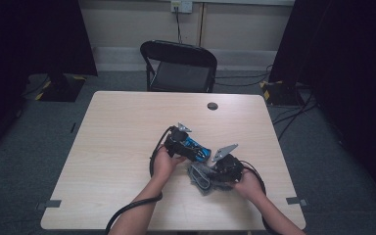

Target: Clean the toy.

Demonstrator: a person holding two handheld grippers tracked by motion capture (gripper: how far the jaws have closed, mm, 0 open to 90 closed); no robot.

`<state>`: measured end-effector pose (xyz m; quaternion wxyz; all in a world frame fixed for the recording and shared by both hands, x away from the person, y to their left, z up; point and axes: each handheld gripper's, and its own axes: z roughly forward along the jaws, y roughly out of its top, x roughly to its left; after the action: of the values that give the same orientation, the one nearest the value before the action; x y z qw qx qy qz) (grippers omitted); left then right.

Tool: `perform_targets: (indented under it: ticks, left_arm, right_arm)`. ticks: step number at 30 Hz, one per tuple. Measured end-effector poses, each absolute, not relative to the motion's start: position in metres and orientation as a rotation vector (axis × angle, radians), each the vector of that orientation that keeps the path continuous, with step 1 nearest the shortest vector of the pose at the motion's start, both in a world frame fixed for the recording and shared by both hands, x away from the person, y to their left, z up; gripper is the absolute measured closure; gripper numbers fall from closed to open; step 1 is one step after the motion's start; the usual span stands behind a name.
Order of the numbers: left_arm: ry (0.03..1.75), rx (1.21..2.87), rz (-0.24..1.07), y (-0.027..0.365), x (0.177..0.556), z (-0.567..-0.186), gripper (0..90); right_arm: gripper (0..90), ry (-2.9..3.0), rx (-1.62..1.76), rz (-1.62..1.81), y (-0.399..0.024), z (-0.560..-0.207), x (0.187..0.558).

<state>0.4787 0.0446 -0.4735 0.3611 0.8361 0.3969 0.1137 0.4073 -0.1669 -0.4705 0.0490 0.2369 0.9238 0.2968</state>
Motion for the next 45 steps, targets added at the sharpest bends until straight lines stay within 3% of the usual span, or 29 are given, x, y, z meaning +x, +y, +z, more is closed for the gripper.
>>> perform_targets:
  ticks: [45]
  left_arm:
    - [1.020,2.148,0.293,0.046,0.478,-0.474,19.6]
  right_arm:
    - [78.3,2.605,1.067,0.783,-0.212,-0.469,0.455]
